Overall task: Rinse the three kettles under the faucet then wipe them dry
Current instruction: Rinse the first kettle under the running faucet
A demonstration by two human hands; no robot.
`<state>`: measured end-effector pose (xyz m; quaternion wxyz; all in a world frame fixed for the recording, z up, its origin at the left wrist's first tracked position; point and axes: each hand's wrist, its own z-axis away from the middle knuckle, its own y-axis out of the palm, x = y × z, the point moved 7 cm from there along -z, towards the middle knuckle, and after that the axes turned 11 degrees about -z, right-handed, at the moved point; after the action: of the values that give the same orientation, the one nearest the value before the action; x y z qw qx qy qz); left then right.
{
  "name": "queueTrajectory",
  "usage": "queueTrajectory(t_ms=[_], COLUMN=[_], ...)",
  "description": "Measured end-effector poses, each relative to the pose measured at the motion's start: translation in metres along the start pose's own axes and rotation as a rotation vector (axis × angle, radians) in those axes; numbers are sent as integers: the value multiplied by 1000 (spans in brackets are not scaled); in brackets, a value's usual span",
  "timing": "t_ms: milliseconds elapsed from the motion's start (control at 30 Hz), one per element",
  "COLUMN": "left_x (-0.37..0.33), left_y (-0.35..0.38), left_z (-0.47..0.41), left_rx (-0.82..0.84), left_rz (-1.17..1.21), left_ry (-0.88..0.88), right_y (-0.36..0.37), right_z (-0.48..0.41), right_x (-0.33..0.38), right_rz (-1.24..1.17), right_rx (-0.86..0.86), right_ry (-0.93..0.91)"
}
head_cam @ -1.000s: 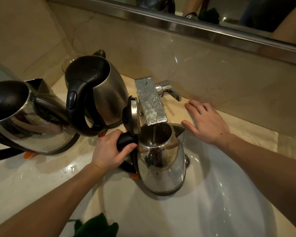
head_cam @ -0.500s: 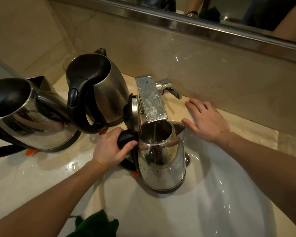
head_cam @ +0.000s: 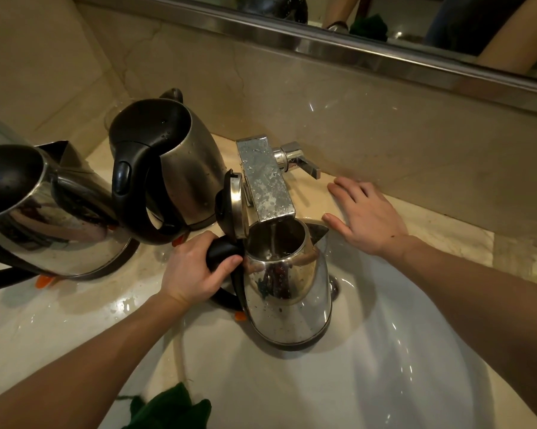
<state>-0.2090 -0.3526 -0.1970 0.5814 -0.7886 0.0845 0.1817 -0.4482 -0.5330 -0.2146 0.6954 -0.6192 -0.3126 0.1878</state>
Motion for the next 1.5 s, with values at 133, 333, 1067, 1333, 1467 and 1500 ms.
queueTrajectory(t_ms=[133, 333, 1067, 1333, 1467, 1500], left_x=[1, 1, -1, -1, 0, 0], left_y=[0, 1, -1, 0, 0, 0], left_z=[0, 0, 0, 0, 0, 0], left_rx=[1, 5, -12, -15, -11, -13], left_rz=[4, -2, -2, -8, -17, -15], left_ry=[3, 2, 18, 22, 20, 20], right_y=[1, 0, -1, -3, -3, -3], right_z=[0, -1, 0, 1, 1, 1], right_x=[0, 0, 2, 3, 3, 3], right_rz=[7, 9, 9, 8, -3, -6], right_rx=[1, 8, 3, 7, 10, 10], right_ry=[-4, -4, -1, 1, 4, 5])
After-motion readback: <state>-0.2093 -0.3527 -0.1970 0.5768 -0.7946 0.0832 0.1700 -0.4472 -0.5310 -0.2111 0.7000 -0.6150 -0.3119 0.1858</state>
